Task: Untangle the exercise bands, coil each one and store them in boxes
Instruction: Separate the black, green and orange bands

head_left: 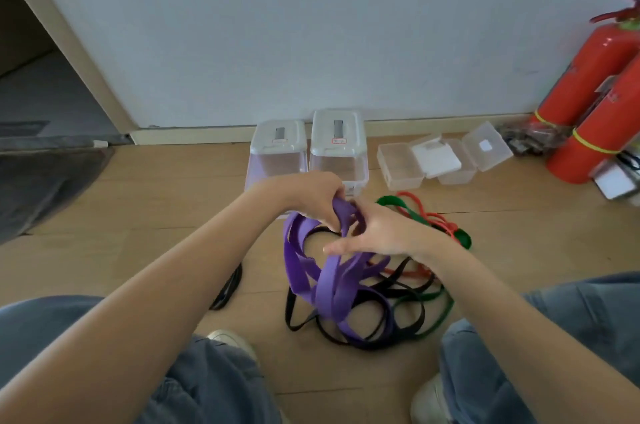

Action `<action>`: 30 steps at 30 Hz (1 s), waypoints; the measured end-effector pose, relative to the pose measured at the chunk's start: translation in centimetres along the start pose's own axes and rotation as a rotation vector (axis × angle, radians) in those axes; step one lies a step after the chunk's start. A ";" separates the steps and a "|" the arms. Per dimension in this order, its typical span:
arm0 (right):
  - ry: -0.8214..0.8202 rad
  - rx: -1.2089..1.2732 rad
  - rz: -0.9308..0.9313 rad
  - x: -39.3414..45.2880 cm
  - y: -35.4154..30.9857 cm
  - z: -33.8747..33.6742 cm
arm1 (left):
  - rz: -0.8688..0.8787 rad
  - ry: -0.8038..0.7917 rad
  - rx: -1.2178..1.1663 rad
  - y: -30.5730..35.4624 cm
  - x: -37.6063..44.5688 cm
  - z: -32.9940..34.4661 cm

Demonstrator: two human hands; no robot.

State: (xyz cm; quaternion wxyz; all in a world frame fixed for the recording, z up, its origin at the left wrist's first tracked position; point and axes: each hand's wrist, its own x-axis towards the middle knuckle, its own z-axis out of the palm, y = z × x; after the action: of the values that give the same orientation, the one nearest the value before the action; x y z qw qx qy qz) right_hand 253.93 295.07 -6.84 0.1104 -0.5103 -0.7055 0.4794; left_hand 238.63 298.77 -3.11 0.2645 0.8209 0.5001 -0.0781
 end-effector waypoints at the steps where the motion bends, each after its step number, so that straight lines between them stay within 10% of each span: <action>1: 0.092 -0.113 0.012 0.4 0.2 0.5 | 0.001 -0.001 -0.006 -0.4 0.4 0.5; 5: 0.382 -0.132 -0.044 1.3 0.6 -0.7 | 0.011 0.175 -0.208 -3.5 1.6 3.5; 11: 0.626 0.751 -0.045 2.4 2.5 -4.0 | -0.213 0.224 -0.674 -6.8 3.0 13.2; 14: 0.790 0.550 0.099 3.4 5.8 -3.4 | -0.240 0.133 -0.734 -8.3 2.6 11.9; 18: 0.341 -0.150 0.218 3.9 10.9 -0.5 | -0.134 0.298 -1.178 -8.8 0.9 5.3; 23: -0.155 0.020 -0.018 4.8 8.8 4.3 | 0.144 0.250 -1.247 -3.7 0.6 1.0; 30: -0.398 0.340 0.301 5.6 5.4 9.1 | 0.020 0.624 -1.840 -3.7 0.9 0.3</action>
State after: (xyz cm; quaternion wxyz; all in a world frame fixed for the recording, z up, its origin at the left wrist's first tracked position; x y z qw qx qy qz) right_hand 248.82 294.66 -17.65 -0.0186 -0.4793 -0.5392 0.6923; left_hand 235.92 300.65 -5.08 0.6591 0.2811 0.4062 0.5671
